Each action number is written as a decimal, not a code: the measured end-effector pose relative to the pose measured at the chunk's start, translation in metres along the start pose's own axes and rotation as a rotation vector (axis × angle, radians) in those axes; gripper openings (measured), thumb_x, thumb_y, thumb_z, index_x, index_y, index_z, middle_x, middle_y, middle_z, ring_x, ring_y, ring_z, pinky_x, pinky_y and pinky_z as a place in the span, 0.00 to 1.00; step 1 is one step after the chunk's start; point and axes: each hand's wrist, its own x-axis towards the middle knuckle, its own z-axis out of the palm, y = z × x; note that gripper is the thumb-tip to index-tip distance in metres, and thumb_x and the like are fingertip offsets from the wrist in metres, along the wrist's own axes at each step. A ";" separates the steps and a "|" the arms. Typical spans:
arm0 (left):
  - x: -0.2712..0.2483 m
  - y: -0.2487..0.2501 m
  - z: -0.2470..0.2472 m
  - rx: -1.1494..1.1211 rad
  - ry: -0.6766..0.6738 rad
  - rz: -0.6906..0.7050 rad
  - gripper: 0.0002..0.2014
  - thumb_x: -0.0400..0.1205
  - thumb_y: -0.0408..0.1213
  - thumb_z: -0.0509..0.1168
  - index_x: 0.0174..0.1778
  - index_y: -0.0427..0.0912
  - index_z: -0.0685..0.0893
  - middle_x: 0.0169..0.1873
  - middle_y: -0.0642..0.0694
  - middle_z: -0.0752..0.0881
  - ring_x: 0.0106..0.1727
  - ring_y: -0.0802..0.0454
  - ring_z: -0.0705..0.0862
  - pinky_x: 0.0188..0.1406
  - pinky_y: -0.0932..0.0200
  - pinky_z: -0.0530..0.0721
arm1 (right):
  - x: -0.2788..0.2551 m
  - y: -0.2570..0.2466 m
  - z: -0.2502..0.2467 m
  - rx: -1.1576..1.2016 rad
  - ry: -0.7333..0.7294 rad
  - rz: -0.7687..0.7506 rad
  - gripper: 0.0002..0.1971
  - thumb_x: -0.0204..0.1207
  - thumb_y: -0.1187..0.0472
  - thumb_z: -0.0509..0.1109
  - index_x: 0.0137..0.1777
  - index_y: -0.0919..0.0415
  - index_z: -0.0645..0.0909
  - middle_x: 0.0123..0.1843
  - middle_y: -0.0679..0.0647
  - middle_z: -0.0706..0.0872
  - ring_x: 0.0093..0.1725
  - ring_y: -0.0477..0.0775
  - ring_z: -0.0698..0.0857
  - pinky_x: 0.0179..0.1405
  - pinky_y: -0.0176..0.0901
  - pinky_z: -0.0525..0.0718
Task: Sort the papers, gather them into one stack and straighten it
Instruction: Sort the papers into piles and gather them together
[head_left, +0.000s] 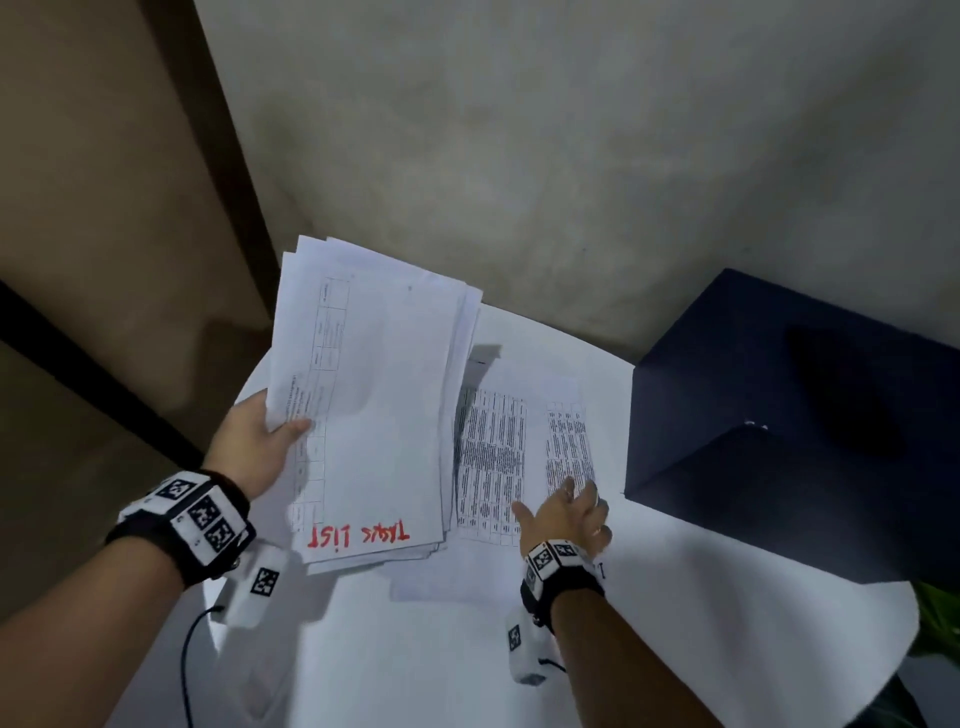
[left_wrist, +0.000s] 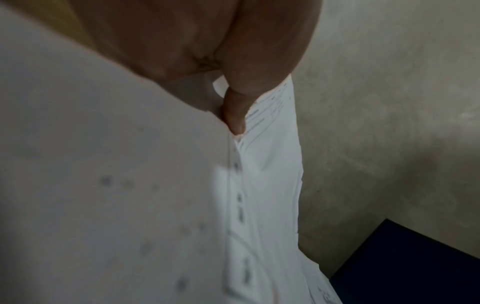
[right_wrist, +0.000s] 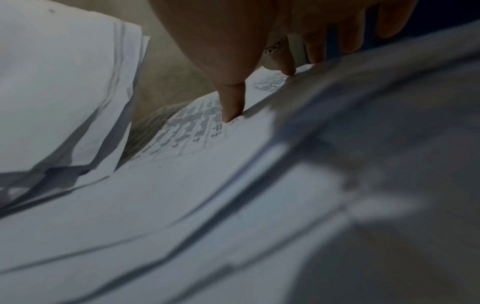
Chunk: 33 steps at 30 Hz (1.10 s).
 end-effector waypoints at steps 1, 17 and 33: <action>0.000 -0.001 0.000 -0.014 -0.003 -0.006 0.12 0.82 0.33 0.70 0.62 0.40 0.85 0.56 0.43 0.90 0.58 0.42 0.88 0.63 0.42 0.83 | 0.001 -0.003 0.000 0.016 0.011 -0.007 0.54 0.68 0.27 0.65 0.86 0.57 0.50 0.86 0.60 0.48 0.84 0.67 0.51 0.79 0.68 0.58; -0.012 0.030 0.028 -0.043 -0.102 -0.087 0.13 0.83 0.37 0.69 0.64 0.45 0.85 0.54 0.50 0.89 0.56 0.46 0.86 0.58 0.49 0.80 | 0.022 0.010 -0.032 0.200 0.147 -0.063 0.28 0.72 0.65 0.75 0.72 0.59 0.71 0.66 0.58 0.82 0.66 0.62 0.82 0.60 0.55 0.85; -0.029 -0.003 0.065 0.086 -0.289 -0.229 0.12 0.81 0.38 0.72 0.59 0.41 0.86 0.55 0.42 0.90 0.56 0.41 0.87 0.59 0.48 0.83 | -0.030 0.033 -0.138 0.391 0.332 -0.105 0.12 0.83 0.58 0.63 0.64 0.57 0.76 0.51 0.67 0.86 0.51 0.71 0.85 0.48 0.55 0.85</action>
